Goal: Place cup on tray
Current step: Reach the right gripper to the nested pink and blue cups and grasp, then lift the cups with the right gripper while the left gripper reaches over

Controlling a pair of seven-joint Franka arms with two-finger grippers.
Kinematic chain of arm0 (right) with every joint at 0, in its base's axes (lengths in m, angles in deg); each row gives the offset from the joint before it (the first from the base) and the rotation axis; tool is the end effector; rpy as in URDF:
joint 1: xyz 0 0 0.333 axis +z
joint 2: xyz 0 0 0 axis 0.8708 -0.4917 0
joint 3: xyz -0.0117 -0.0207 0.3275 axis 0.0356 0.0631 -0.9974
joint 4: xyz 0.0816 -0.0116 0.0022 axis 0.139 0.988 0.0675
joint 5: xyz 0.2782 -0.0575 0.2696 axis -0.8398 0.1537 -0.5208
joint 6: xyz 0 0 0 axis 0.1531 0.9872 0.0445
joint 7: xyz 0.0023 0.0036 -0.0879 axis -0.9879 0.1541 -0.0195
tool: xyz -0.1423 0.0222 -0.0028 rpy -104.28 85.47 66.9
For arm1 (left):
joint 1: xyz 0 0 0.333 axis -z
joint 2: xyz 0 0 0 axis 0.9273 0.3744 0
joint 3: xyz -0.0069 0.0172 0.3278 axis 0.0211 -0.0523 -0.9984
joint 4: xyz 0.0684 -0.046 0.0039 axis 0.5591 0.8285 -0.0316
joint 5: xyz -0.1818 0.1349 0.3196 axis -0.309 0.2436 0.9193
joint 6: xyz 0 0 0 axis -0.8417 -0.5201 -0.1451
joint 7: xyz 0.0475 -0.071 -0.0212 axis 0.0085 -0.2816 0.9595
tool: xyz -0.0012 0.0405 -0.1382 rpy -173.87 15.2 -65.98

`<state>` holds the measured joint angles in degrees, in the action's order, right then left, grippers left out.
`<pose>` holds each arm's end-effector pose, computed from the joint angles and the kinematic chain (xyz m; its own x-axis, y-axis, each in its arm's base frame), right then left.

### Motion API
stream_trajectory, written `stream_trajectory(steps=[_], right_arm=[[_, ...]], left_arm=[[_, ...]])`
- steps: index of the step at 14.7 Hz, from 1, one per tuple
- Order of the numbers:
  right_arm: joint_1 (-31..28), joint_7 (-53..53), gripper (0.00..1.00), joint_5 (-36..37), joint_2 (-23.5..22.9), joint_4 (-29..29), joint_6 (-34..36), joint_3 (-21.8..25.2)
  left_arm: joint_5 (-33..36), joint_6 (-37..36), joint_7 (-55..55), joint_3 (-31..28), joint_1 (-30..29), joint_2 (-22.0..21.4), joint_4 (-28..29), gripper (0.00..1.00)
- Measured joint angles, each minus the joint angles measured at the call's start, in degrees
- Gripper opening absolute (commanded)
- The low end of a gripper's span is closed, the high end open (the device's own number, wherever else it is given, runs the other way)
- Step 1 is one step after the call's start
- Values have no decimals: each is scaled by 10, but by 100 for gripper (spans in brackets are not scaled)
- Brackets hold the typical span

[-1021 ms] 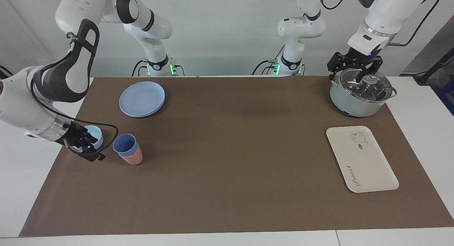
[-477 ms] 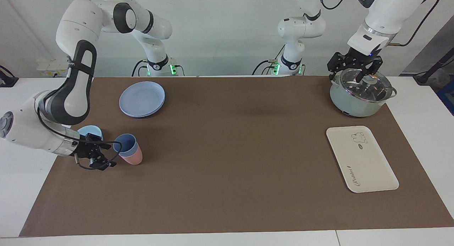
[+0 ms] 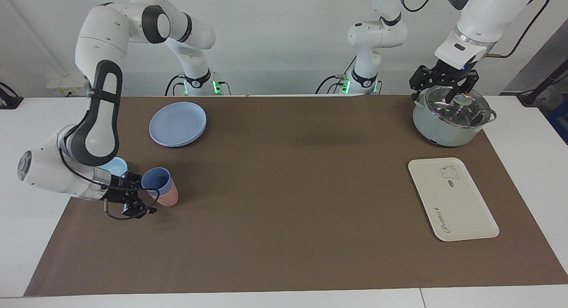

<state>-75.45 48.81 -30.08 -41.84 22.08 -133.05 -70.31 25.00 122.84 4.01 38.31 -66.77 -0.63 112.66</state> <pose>0.6830 -0.1040 0.2741 0.2915 -0.7950 -0.5320 -0.9496 -0.3074 -0.0609 0.5224 -0.0549 0.6135 0.9811 -0.1924 -0.0221 -0.1920 -0.9812 0.0190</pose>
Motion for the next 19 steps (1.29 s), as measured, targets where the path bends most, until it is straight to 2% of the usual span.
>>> stream_trajectory(steps=[8,9,10,14,19], right_arm=[[-12,-4,91,-112,18,72,-3,0],[-13,-21,67,-131,24,86,-3,0],[-16,-49,1,-146,31,103,-3,0],[-23,-114,0,-247,60,180,-1,0],[8,-89,0,-269,94,204,2,-6]], left_arm=[[0,0,0,0,0,0,0,100],[0,0,0,0,0,0,0,100],[0,0,0,0,0,0,0,100],[0,0,0,0,0,0,0,100],[0,0,0,0,0,0,1,100]])
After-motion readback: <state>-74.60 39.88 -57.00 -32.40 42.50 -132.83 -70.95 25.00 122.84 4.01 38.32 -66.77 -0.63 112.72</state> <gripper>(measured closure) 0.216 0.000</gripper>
